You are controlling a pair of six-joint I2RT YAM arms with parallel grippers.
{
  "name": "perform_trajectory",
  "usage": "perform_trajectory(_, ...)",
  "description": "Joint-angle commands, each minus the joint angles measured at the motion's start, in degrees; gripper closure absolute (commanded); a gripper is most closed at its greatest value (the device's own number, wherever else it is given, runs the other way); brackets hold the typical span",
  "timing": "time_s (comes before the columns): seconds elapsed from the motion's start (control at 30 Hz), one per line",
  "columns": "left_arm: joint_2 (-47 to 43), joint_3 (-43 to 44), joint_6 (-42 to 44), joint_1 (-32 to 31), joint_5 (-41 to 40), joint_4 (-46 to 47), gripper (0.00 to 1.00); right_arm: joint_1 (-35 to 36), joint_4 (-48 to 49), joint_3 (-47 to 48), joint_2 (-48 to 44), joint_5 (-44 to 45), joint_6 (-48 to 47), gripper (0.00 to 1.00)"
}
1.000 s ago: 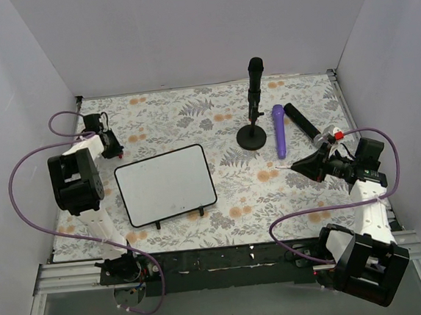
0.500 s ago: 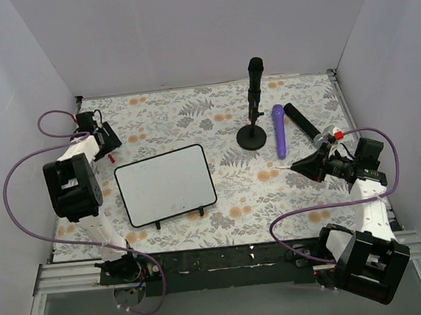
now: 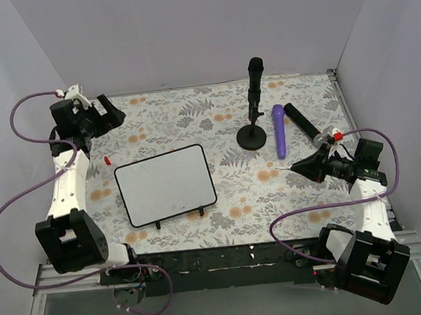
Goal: Write a sentence on the whiteboard
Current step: Place the pen cap at the center of the board, then move the whiteboard stand to the center of the board.
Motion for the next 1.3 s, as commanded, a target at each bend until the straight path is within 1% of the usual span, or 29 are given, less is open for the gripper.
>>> perform_trajectory(0.0,-8.8,-4.4,4.0,-4.8,14.6,-0.1,0.02,-0.3,-0.9,1.9,-0.1,-0.5,-1.6,0.99)
perform_trajectory(0.03,-9.3,-3.5,6.3,-7.0,14.9,-1.1,0.02,-0.3,-0.9,1.9,0.1,-0.6,-1.7,0.99)
perform_trajectory(0.07,-8.9,-2.6,11.8,-11.2,14.2,-5.2,0.02,-0.3,-0.9,1.8,0.1,-0.7,-1.7,0.99)
perform_trajectory(0.13,-8.1,0.2,16.6,-17.2,12.4,-9.2,0.02,-0.3,-1.0,1.8,0.2,-0.8,-1.7,0.99)
perform_trajectory(0.17,-7.6,0.7,20.3,-18.0,12.7,-11.9,0.02,-0.3,-1.0,1.8,0.2,-0.8,-1.8,0.99)
perform_trajectory(0.2,-7.1,0.9,21.8,-18.6,13.4,-12.7,0.02,-0.3,-1.0,1.8,0.1,-1.0,-1.8,0.99)
perform_trajectory(0.27,-6.0,1.5,24.3,-19.5,16.3,-15.2,0.02,-0.3,-1.0,1.8,0.1,-1.0,-1.9,0.99)
perform_trajectory(0.33,-3.3,2.9,25.7,-20.7,16.8,-17.1,0.02,-0.3,-1.1,1.8,0.3,-1.2,-1.9,0.99)
perform_trajectory(0.47,0.3,7.7,26.1,-20.9,18.2,-21.8,0.02,-0.3,-1.2,1.8,0.5,-2.1,-1.9,0.99)
perform_trajectory(0.6,1.2,7.2,26.6,-20.9,17.3,-23.7,0.02,0.0,-1.2,1.8,0.7,-2.6,-1.7,0.99)
perform_trajectory(0.73,0.1,5.1,27.2,-20.9,20.0,-24.4,0.06,0.3,-1.2,1.9,0.9,-2.7,-1.6,0.99)
perform_trajectory(0.8,-0.9,3.0,27.6,-20.9,20.6,-24.5,0.10,0.5,-1.2,1.9,1.0,-2.8,-1.6,0.99)
perform_trajectory(0.93,-1.6,0.0,28.5,-20.9,20.5,-24.5,0.14,0.8,-1.2,1.9,1.4,-3.3,-1.5,0.99)
perform_trajectory(0.97,-1.6,-0.5,29.8,-20.9,19.8,-24.6,0.17,0.9,-1.2,1.9,1.5,-3.3,-1.5,0.99)
perform_trajectory(1.07,-0.9,-1.3,29.9,-20.9,18.1,-24.4,0.20,1.3,-1.3,1.9,1.6,-3.4,-1.5,0.99)
perform_trajectory(1.27,1.5,-1.2,30.2,-20.9,19.3,-25.1,0.27,1.4,-1.6,2.1,1.3,-3.3,-1.8,0.99)
